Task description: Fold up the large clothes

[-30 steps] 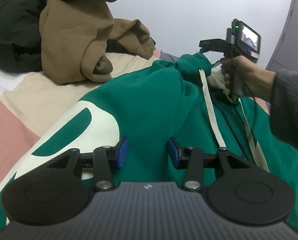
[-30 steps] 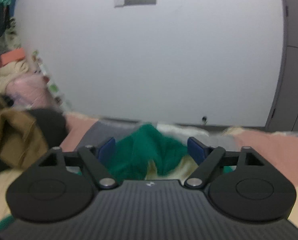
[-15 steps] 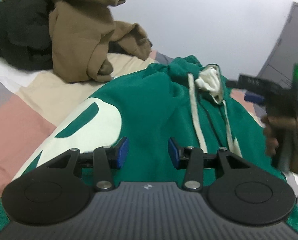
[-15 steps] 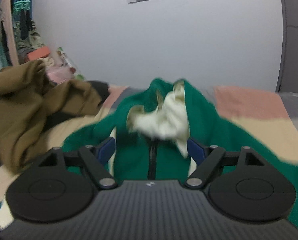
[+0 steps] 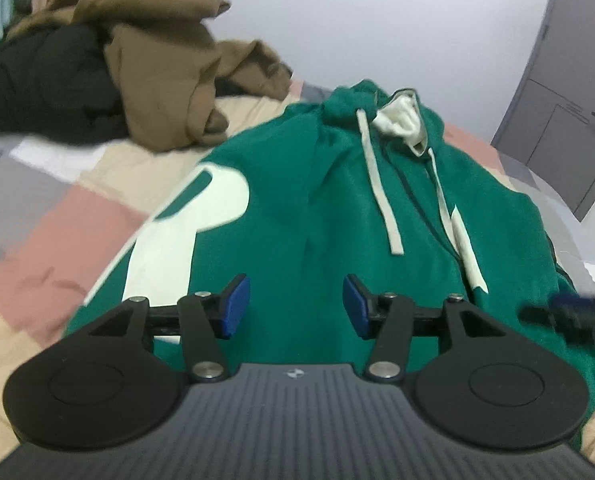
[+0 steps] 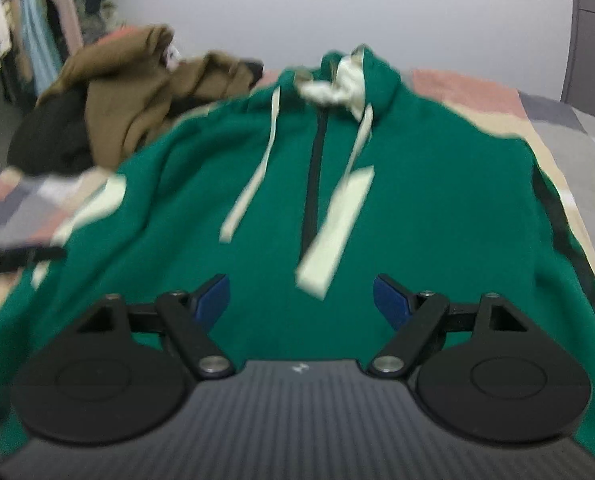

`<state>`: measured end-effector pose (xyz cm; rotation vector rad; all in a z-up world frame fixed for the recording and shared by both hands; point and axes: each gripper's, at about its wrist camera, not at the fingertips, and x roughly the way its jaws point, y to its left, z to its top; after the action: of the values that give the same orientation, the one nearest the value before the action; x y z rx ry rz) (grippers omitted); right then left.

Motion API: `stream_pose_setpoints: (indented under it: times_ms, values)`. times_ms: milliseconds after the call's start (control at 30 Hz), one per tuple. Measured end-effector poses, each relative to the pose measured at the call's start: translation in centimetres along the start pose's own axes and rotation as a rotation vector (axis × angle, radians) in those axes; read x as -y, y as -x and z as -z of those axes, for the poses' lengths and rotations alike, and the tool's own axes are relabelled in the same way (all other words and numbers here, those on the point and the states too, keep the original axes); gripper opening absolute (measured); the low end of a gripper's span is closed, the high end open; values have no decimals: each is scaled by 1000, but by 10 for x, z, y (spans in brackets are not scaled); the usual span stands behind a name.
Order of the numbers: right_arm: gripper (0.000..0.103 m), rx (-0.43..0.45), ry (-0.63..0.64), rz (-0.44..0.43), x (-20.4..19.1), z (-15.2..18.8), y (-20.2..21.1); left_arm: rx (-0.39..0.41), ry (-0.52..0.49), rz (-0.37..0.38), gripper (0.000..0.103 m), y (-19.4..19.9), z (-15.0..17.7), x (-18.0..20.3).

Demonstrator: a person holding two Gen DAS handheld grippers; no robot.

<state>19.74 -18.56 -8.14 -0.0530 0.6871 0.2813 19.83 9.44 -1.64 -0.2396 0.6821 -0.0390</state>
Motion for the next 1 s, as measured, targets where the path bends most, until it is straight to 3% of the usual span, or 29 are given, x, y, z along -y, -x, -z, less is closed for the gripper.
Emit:
stream_pose_setpoints:
  times_ms: [200,433,567,700,733,800,867,1000]
  values:
    - [80,-15,30,1,1,34,36,20,5,-76,58,14,-1,-11]
    - [81,-45,18,-86,-4,55,40,-9,25,-120,58,15,1,-22]
    - [81,-92,133,-126,-28,66,27,-50,59,-123,58,5,3,-29]
    - [82,-118,360,-17,-57,84,14,-115,65,-121,58,-10,11,-31]
    - [81,-111,368,-11,-58,86,14,-129,54,-119,58,-13,13,-30]
    - [69,-111,332,2,-54,84,14,-144,32,-113,58,-17,17,-26]
    - [48,-108,295,21,-46,80,17,-149,5,-105,60,-18,20,-21]
    - [37,-100,224,44,-32,76,24,-154,-66,-127,61,-19,25,-10]
